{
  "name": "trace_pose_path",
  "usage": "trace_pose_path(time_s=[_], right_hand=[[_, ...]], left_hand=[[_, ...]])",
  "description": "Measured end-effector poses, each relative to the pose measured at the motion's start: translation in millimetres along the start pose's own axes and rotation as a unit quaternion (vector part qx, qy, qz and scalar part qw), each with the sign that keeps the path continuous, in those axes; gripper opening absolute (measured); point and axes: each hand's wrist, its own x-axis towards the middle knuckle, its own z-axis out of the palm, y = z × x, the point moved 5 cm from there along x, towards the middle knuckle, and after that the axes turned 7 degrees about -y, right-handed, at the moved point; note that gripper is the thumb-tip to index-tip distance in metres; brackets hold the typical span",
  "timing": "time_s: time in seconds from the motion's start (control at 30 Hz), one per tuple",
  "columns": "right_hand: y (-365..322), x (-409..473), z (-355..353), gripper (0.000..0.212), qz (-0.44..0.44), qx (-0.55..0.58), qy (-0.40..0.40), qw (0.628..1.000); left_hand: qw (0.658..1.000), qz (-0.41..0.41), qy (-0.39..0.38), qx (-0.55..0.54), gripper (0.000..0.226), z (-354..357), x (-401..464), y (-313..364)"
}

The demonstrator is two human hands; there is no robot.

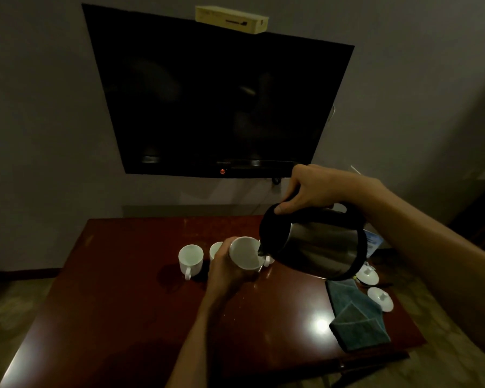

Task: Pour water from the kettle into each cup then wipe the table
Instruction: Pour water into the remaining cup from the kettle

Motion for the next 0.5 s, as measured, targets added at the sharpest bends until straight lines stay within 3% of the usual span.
trace_pose_path(time_s=[0.5], right_hand=[[-7.1, -4.8, -2.2, 0.039, -0.009, -0.003, 0.008, 1.0]], left_hand=[[1.0, 0.016, 0.001, -0.009, 0.078, 3.5, -0.1, 1.2]])
